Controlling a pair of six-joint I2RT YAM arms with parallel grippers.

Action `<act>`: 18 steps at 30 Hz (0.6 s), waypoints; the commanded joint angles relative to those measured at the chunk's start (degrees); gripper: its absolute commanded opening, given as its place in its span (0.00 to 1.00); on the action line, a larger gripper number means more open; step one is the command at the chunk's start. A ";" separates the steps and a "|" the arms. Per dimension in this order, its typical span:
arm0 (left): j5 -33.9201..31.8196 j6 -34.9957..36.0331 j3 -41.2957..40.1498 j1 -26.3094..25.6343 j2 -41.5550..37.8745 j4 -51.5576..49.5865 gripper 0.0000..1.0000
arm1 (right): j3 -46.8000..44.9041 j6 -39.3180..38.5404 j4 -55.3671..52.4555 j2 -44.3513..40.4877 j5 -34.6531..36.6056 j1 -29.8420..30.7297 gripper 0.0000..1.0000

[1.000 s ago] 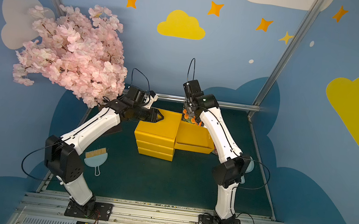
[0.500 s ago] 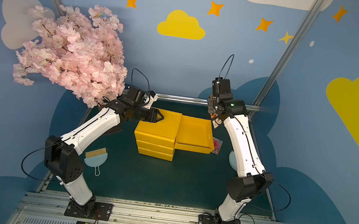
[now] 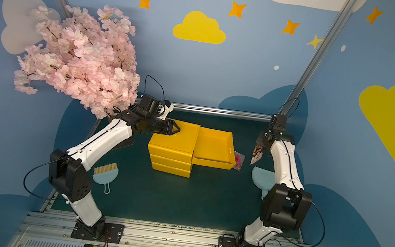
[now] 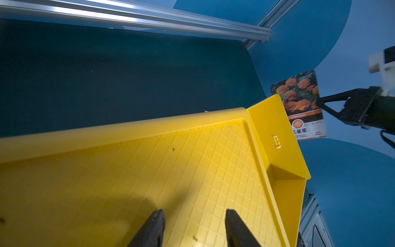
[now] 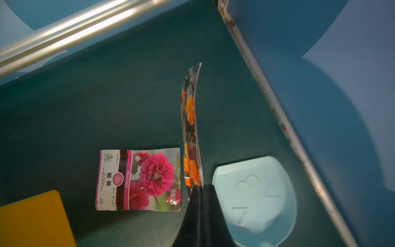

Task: Take the seed bags out of the drawer
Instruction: Place the seed packet at the center of the board.

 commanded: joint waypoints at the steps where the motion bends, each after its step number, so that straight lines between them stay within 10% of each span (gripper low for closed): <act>1: -2.20 0.35 -3.77 0.01 3.44 -11.24 0.52 | 0.25 3.37 2.52 2.96 -13.52 -0.45 0.00; 18: -2.39 0.28 -4.95 0.28 2.47 -11.11 0.52 | -6.47 7.98 9.57 10.85 -27.68 -1.51 0.00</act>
